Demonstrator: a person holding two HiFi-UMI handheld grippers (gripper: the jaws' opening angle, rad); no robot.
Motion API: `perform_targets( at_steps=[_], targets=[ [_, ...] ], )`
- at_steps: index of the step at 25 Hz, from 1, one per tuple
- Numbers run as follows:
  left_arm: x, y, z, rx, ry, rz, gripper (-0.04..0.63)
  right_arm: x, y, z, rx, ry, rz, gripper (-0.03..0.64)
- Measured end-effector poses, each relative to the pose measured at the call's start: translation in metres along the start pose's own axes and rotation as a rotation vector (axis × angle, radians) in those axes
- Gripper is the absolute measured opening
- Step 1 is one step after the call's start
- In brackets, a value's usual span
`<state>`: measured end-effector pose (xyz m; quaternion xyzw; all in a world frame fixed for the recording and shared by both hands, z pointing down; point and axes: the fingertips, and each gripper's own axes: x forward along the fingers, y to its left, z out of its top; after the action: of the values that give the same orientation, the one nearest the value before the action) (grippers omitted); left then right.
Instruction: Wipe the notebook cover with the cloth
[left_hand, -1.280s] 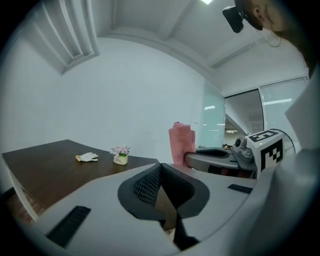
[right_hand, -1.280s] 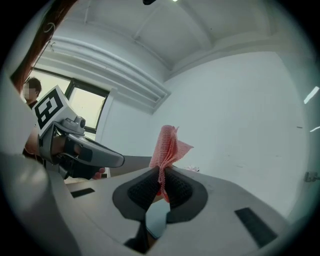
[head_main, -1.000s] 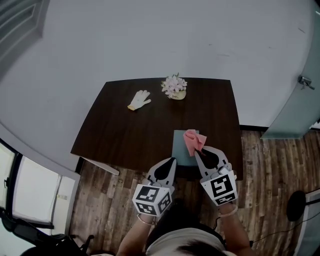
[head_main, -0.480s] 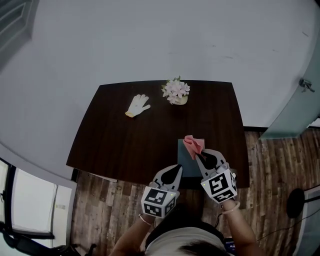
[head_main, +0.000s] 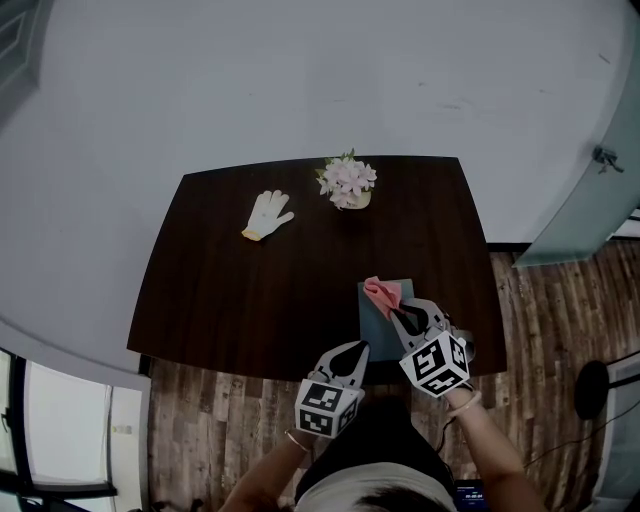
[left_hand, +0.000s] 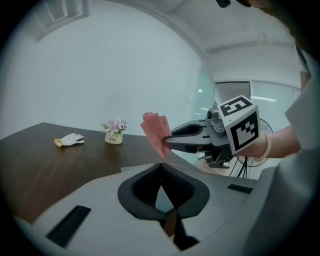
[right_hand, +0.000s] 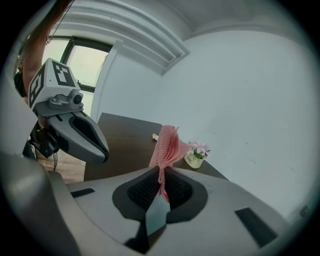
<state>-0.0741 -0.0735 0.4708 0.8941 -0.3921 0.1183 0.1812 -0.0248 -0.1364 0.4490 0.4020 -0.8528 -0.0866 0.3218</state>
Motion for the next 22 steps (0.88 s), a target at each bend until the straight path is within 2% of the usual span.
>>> perform_targets(
  at_steps=[10, 15, 22],
  targets=[
    [0.031, 0.027, -0.048, -0.039, 0.094, 0.025, 0.018, 0.069, 0.0, -0.047, -0.114, 0.149, 0.102, 0.032],
    [0.051, 0.037, -0.07, -0.042, 0.138, 0.046, 0.018, 0.103, -0.003, -0.067, -0.158, 0.201, 0.168, 0.032],
    [0.069, 0.046, -0.091, -0.087, 0.183, 0.07, 0.018, 0.146, -0.002, -0.089, -0.224, 0.269, 0.263, 0.032]
  ],
)
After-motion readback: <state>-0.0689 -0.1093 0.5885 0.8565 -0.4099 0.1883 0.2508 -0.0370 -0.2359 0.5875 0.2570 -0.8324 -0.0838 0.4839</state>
